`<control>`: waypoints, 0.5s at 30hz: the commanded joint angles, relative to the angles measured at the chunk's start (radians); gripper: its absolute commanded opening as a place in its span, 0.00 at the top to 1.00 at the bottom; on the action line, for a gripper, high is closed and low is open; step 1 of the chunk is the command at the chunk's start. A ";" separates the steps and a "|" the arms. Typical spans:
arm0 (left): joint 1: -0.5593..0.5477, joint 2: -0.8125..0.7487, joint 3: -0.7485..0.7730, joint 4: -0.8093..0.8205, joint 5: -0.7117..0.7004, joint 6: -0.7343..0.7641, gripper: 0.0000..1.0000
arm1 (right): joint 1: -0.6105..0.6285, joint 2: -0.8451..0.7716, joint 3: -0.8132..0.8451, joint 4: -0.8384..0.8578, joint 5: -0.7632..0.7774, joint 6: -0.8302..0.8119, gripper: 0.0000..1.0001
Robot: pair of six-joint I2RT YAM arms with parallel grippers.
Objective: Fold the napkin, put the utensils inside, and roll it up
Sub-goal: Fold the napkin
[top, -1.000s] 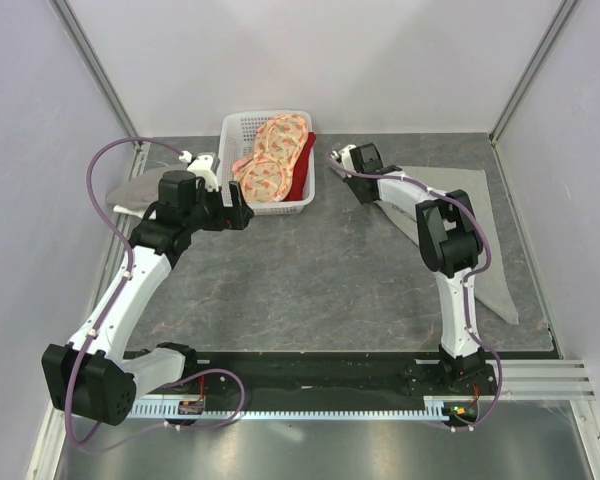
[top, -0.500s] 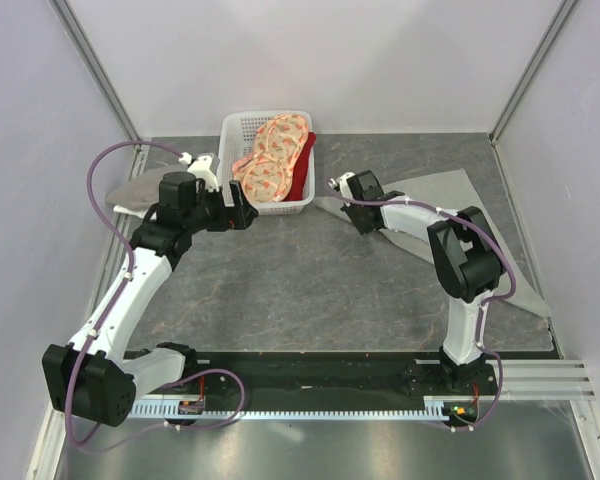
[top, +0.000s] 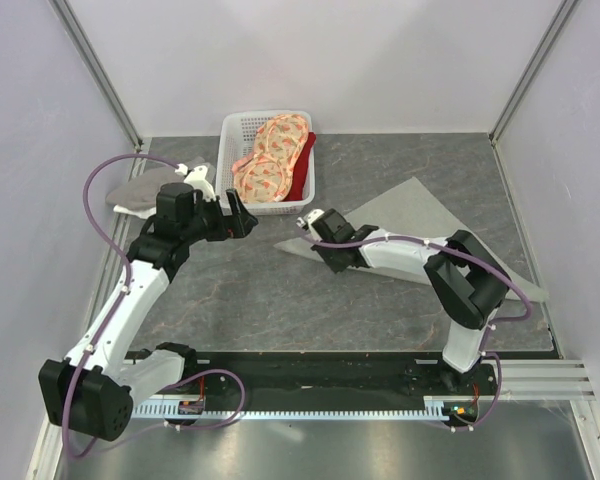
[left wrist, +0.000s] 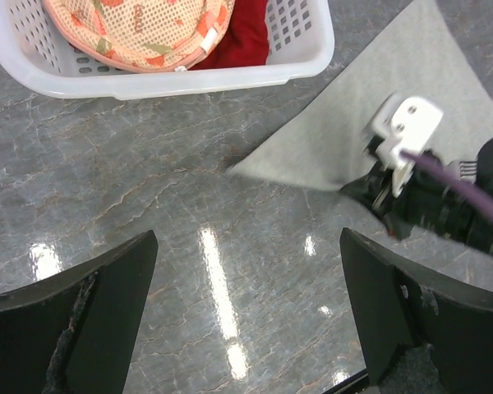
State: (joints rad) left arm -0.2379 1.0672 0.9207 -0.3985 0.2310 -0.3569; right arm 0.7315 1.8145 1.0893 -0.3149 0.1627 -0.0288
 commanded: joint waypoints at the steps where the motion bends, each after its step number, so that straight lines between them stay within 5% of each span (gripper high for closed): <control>1: -0.001 -0.053 0.003 -0.003 -0.002 -0.011 0.00 | 0.121 0.074 -0.008 -0.104 -0.106 0.115 1.00; 15: 0.028 -0.090 0.024 -0.048 -0.261 0.102 0.00 | 0.368 0.206 0.165 -0.104 -0.112 0.216 1.00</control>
State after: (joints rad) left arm -0.2325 1.0000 0.9207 -0.4324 0.1036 -0.3199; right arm 1.0595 1.9480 1.2652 -0.3283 0.1543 0.1116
